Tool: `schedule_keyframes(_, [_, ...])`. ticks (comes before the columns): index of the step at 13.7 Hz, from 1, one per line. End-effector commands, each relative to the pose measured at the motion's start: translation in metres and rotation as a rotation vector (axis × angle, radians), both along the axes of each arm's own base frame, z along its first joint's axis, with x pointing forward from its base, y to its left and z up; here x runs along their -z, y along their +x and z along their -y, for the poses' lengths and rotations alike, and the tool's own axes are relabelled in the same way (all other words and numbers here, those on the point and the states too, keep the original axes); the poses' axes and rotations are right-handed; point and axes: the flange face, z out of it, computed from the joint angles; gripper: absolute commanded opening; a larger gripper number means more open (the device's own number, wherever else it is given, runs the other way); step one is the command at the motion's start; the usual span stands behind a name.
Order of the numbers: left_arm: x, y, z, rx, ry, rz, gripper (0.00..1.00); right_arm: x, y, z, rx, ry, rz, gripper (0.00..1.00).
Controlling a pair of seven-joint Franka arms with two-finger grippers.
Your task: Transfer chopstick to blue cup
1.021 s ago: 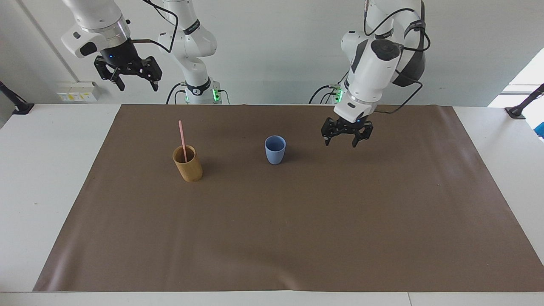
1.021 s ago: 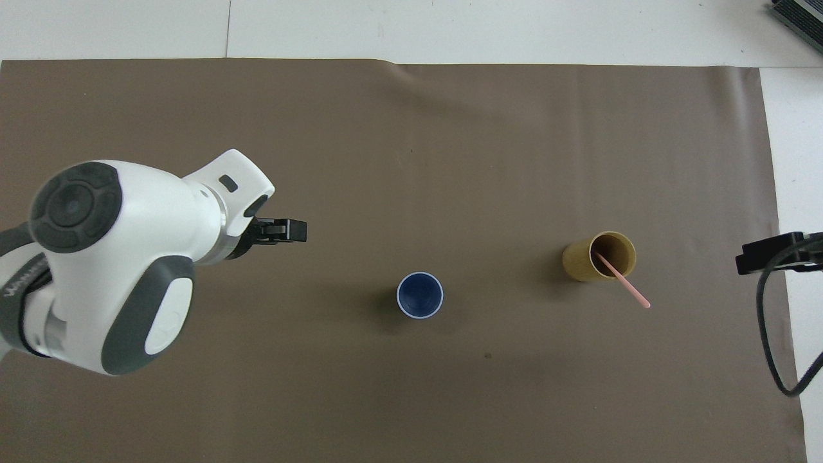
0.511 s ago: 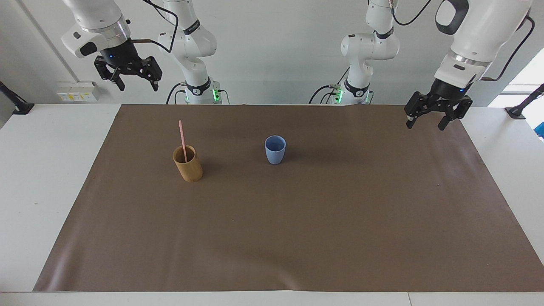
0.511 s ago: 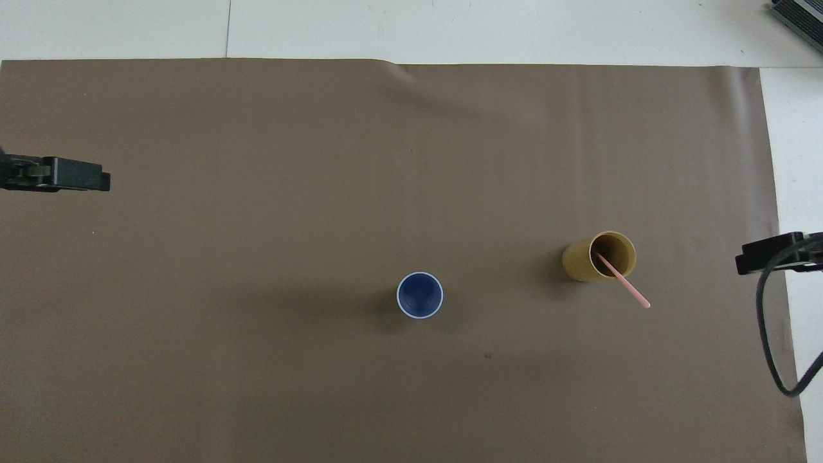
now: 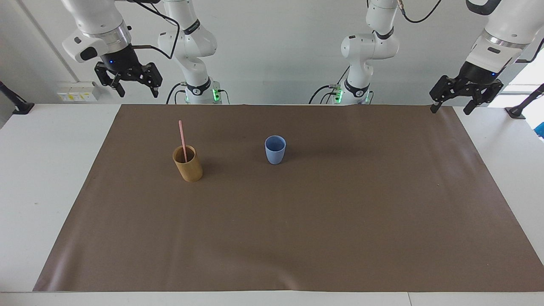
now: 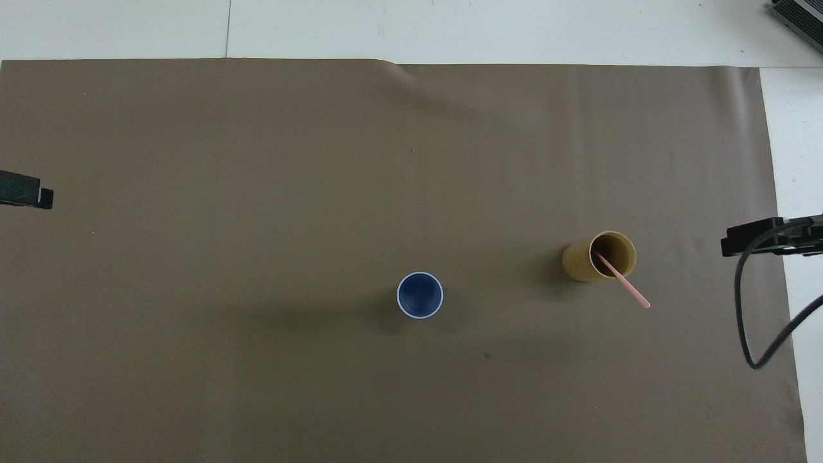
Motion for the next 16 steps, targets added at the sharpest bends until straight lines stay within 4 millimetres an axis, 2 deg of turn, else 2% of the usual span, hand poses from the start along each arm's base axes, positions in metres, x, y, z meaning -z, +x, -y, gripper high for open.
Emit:
schedule_keyframes(1, [-0.001, -0.010, 0.006, 0.030, 0.025, -0.020, 1.00, 0.070, 0.005, -0.008, 0.043, 0.058, -0.067, 1.00])
schedule_keyframes(3, [-0.003, -0.009, 0.005, 0.030, 0.022, -0.009, 1.00, 0.111, 0.009, -0.014, 0.080, 0.066, -0.092, 1.00])
schedule_keyframes(5, [-0.003, -0.009, 0.004, 0.021, 0.021, -0.011, 1.00, 0.127, 0.010, -0.020, 0.070, 0.063, -0.129, 1.00])
schedule_keyframes(8, [-0.003, -0.011, 0.005, 0.014, 0.020, -0.023, 1.00, 0.163, -0.005, -0.021, 0.075, 0.058, -0.240, 1.00])
schedule_keyframes(11, [-0.002, -0.011, 0.001, 0.006, 0.020, -0.025, 1.00, 0.187, -0.016, -0.021, 0.110, 0.047, -0.299, 1.00])
schedule_keyframes(13, [-0.002, -0.011, 0.000, 0.005, 0.020, -0.025, 1.00, 0.193, -0.017, -0.024, 0.140, 0.039, -0.313, 1.00])
schedule_keyframes(14, [-0.002, -0.011, 0.000, 0.005, 0.020, -0.025, 1.00, 0.193, -0.017, -0.032, 0.123, 0.037, -0.314, 1.00])
schedule_keyframes(15, [-0.002, -0.011, 0.000, 0.005, 0.020, -0.025, 1.00, 0.193, -0.018, -0.032, 0.122, 0.037, -0.317, 0.94])
schedule_keyframes(16, [-0.002, -0.011, 0.000, 0.005, 0.020, -0.025, 1.00, 0.193, -0.019, -0.032, 0.109, 0.038, -0.319, 0.62])
